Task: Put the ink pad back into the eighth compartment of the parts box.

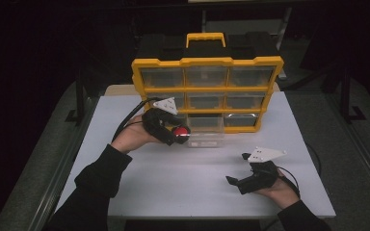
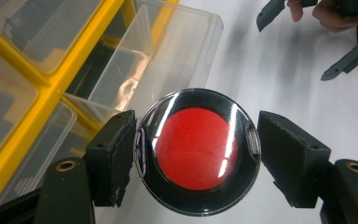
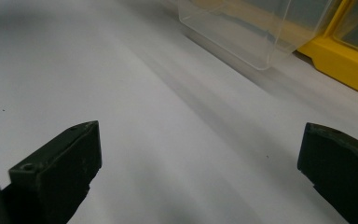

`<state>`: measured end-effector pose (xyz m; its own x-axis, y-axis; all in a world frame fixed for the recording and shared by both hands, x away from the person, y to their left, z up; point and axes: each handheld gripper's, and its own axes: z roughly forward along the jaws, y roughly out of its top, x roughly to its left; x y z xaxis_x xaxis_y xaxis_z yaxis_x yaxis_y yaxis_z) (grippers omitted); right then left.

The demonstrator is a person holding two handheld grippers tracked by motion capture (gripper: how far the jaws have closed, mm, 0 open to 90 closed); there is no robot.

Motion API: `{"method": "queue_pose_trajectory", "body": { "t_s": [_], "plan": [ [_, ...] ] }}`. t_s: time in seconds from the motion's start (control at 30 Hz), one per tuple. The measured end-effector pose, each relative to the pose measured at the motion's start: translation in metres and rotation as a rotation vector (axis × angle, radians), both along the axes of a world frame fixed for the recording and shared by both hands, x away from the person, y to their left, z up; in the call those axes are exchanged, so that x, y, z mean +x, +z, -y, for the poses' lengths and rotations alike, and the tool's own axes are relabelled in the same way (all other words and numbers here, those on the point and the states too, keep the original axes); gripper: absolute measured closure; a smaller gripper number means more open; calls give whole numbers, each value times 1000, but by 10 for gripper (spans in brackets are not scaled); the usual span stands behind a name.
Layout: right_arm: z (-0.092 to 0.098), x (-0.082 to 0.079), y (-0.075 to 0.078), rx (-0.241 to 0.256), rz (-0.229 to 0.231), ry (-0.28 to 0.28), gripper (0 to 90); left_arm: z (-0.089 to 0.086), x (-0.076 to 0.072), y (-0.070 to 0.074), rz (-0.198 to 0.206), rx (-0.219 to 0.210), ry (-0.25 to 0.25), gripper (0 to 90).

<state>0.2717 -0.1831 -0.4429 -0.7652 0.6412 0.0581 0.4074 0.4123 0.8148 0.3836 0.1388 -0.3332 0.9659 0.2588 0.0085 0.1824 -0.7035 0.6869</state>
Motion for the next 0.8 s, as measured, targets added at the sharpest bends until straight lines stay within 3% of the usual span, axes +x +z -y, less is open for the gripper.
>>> {"method": "queue_pose_trajectory", "body": {
  "t_s": [0.8],
  "plan": [
    [0,0,0,4,1,1,0,32,16,12,7,22,-22,295]
  ]
}}
